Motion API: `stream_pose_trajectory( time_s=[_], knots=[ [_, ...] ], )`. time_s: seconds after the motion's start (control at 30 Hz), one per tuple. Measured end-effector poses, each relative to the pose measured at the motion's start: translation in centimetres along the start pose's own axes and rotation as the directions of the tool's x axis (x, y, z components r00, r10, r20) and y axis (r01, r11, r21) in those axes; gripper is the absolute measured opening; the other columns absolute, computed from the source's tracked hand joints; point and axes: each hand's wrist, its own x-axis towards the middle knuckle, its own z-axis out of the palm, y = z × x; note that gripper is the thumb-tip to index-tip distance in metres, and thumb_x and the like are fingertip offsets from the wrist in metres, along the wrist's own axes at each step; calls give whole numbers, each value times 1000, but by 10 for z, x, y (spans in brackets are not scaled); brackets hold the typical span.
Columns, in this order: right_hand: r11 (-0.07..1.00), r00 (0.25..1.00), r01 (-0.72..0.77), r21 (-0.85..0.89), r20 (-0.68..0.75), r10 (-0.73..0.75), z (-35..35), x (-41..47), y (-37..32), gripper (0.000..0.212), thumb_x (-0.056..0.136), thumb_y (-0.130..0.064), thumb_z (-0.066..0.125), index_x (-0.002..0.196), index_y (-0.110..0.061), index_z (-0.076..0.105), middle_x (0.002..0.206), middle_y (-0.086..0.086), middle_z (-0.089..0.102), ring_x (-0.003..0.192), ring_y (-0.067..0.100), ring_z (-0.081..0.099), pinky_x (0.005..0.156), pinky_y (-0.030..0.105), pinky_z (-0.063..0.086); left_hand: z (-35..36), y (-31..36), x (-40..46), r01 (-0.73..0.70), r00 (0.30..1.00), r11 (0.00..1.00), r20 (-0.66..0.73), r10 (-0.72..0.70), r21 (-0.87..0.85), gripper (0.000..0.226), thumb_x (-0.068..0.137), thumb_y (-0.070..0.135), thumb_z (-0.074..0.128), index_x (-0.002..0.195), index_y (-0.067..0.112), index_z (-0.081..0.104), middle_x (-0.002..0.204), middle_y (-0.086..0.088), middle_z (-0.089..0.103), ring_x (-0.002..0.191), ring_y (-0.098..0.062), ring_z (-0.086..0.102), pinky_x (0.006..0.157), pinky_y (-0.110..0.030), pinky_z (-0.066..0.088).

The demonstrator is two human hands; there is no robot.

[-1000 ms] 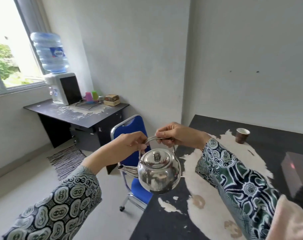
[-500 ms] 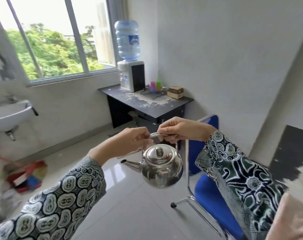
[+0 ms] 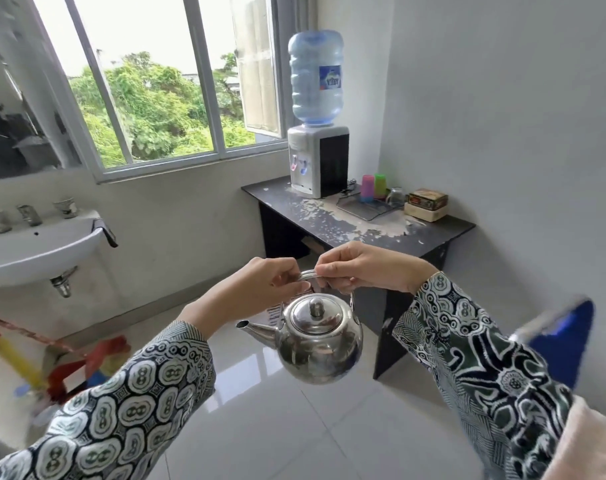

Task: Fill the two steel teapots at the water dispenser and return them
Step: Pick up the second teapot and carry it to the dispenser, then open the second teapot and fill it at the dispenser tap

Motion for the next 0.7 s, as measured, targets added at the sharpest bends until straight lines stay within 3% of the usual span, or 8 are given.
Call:
stream_pose_trajectory(
  time_s=[0.2,0.33,0.4,0.47,0.53,0.7],
  knots=[
    [1000,995,25,16,-99,-24,-66,104,27,13,91,-10,52,81,-10,61,54,-15,56,50,-1,47,51,11,37,-22,-84,98,47,996,994,-72,-54,-104,18,85,34,63,71,31,51,74,-7,66,63,-13,52,68,-36,49],
    [998,979,56,11,-196,-53,-98,168,53,10,89,-6,54,90,-1,62,56,-16,61,52,-3,52,51,9,40,-23,-143,153,73,986,977,-133,-101,-198,22,86,29,63,69,36,49,77,-9,64,67,-22,55,70,-39,48],
    [998,970,56,-5,-236,-56,-119,211,69,14,88,-9,56,92,1,64,61,-9,59,55,1,48,52,13,37,-26,-182,188,94,982,960,-132,-133,-263,23,85,27,64,69,35,50,73,-7,64,68,-26,58,69,-40,49],
    [998,963,55,-25,-264,-59,-142,255,84,17,87,-13,59,93,1,65,66,3,54,57,8,43,52,17,34,-31,-221,225,101,983,948,-118,-142,-302,22,84,25,65,68,33,52,67,1,60,63,-15,54,65,-33,45],
    [998,959,60,-30,-277,-66,-165,295,96,15,87,-11,59,93,1,66,65,2,52,54,5,43,50,14,35,-40,-253,258,94,986,942,-102,-133,-321,22,84,23,66,69,31,52,65,5,57,60,-9,49,63,-25,41],
    [1000,957,28,-11,-288,-30,-221,394,117,15,86,-8,59,95,2,65,75,13,58,62,11,50,53,11,40,-66,-341,341,83,992,925,-57,-112,-371,26,83,20,68,66,37,56,63,9,58,62,-12,48,65,-32,42]
  ],
)
